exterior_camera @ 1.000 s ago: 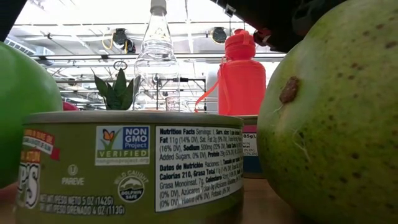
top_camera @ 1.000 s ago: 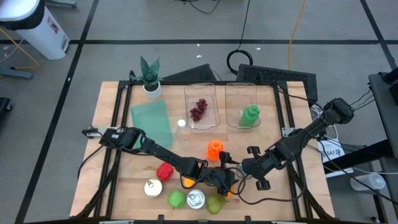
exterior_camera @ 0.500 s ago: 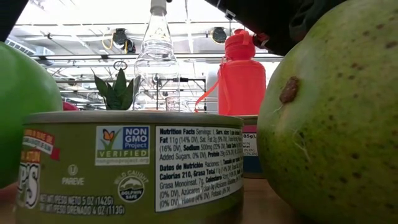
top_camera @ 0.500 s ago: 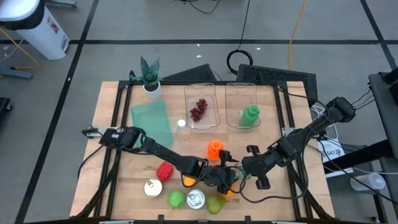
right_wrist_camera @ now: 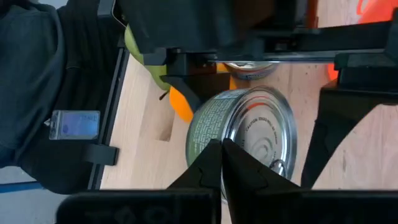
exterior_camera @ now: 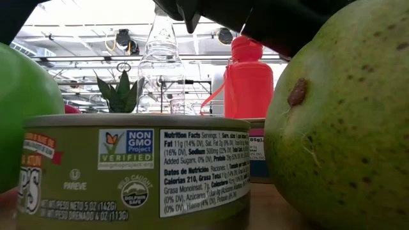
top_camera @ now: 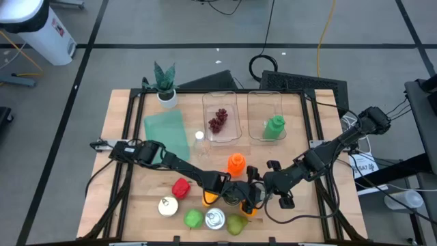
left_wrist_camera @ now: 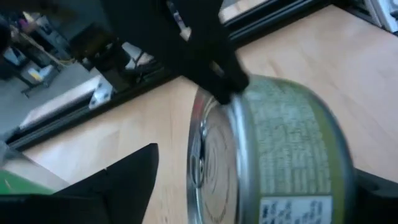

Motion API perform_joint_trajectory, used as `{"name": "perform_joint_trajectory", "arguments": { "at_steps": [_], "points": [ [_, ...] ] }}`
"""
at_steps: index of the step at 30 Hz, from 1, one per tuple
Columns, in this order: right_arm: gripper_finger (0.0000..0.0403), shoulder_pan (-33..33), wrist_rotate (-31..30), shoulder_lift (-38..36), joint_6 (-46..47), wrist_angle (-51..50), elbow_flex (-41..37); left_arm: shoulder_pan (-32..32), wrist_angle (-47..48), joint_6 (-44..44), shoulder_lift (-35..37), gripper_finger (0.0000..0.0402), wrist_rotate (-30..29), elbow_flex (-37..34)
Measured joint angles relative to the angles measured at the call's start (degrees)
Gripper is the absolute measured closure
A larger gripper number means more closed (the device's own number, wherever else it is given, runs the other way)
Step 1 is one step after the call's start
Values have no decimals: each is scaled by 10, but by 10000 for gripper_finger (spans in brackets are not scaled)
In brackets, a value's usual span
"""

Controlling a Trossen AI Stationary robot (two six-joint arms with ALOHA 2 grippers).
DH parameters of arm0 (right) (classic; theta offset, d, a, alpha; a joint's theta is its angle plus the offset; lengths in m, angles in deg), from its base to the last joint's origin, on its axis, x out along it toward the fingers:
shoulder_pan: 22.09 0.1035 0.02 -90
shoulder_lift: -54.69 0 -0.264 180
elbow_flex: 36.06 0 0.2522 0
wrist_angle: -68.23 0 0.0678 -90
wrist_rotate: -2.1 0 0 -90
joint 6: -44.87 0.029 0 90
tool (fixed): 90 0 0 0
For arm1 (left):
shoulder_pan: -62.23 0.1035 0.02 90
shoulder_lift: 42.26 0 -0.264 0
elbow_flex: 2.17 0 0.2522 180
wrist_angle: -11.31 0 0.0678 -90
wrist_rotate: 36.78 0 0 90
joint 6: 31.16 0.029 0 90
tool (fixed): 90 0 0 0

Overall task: Pick & Place Food Item
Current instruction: Put the right green tuna can into the blue bin

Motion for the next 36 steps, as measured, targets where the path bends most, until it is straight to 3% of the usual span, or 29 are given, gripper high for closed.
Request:
{"name": "perform_joint_trajectory", "arguments": {
  "at_steps": [5,10,17,23,30,36],
  "points": [
    [403,0,0,0,1,0,0,5,2,-31,2,136,7,0],
    [403,0,-8,0,5,-2,0,1,17,-28,3,275,31,8],
    [393,1,-2,-3,-34,1,0,-3,44,-31,15,273,38,9],
    [336,5,-23,-43,-54,-33,0,-20,124,-30,63,273,-37,9],
    [285,59,-123,-118,-93,-77,-11,-58,202,-17,126,273,-105,9],
    [282,121,-251,-143,-139,-64,-64,-84,256,-14,177,273,-147,9]
  ]
}}
